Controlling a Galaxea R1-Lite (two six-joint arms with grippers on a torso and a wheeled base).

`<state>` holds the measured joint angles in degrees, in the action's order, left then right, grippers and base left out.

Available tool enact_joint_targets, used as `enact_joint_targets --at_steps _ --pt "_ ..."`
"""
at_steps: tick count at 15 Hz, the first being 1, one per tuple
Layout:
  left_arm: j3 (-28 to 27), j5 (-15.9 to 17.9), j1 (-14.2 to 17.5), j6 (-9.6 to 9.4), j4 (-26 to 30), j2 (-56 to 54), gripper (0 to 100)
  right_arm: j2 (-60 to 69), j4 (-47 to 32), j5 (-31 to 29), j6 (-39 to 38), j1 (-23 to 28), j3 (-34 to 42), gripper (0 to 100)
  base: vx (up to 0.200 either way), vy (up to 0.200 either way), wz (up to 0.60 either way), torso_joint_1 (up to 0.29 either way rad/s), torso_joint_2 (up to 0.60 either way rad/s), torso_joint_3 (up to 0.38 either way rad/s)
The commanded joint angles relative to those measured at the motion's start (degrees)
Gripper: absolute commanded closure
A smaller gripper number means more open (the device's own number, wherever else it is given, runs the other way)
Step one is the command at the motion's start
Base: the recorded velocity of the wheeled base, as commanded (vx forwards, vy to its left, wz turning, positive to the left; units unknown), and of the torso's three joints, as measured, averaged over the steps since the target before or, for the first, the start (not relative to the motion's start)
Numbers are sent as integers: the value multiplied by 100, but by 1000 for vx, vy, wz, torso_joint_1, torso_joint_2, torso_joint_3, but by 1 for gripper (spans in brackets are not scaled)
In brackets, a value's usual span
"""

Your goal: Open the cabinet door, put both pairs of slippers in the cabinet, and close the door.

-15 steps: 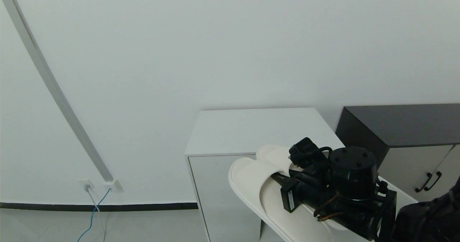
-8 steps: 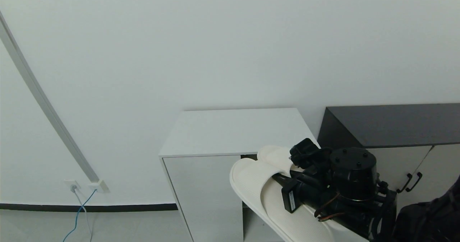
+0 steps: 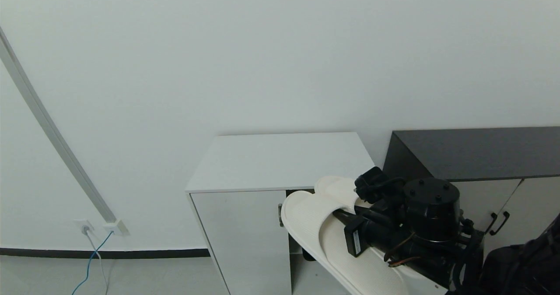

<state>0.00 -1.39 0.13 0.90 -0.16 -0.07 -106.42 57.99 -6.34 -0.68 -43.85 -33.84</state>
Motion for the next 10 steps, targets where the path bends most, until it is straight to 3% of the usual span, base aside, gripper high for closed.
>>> enact_joint_targets --at_steps 1,10 --pt "0 -2 4 6 -11 7 100 -10 2 1 -2 17 9 100 0 0 0 0 0 0" --pt "0 -2 4 6 -2 7 100 -45 11 -16 33 17 9 100 0 0 0 0 0 0"
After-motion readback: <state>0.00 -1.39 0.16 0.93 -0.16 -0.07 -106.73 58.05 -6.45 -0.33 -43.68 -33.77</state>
